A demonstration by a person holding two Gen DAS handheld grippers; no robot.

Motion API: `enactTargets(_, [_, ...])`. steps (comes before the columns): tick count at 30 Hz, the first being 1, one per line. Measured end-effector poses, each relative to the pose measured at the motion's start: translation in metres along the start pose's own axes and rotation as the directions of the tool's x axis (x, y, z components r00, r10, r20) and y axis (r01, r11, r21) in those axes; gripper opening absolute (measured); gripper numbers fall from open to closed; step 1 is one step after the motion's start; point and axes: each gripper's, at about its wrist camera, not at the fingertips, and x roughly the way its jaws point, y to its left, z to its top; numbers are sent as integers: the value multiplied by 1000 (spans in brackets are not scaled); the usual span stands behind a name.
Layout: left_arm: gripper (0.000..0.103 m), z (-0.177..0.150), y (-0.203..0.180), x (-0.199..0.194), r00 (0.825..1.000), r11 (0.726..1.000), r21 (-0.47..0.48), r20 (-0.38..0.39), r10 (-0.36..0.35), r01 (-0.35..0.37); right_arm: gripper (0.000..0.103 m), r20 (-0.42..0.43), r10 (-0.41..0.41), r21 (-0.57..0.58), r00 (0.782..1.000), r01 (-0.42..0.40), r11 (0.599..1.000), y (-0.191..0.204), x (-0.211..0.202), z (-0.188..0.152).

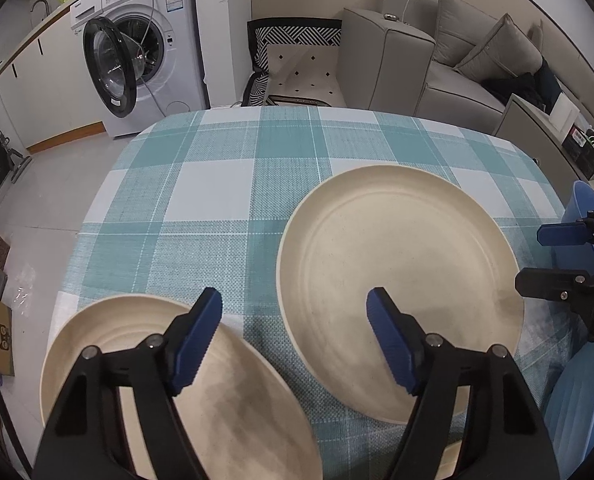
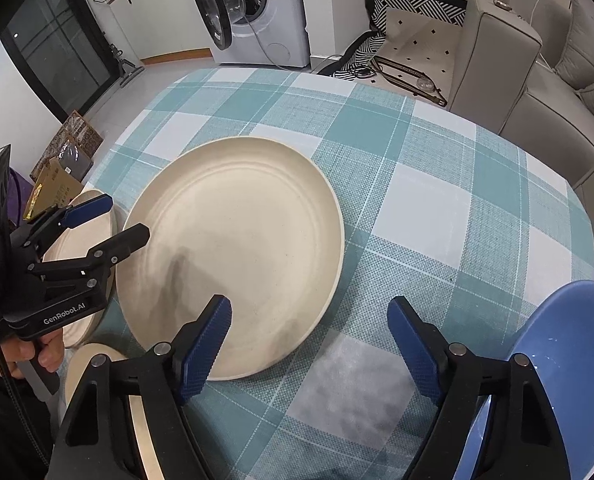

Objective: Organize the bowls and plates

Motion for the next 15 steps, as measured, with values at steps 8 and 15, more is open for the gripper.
enactTargets(8, [63,0,-2,6,1000,1000,9,-13,-3,4,62,-37,12,-19,999,-13,1000,3,11,3])
enactTargets(15, [63,1,-1,7,1000,1000,0,-15,-12,12,61,-31,5,-35,999,-6,999,6,5,1])
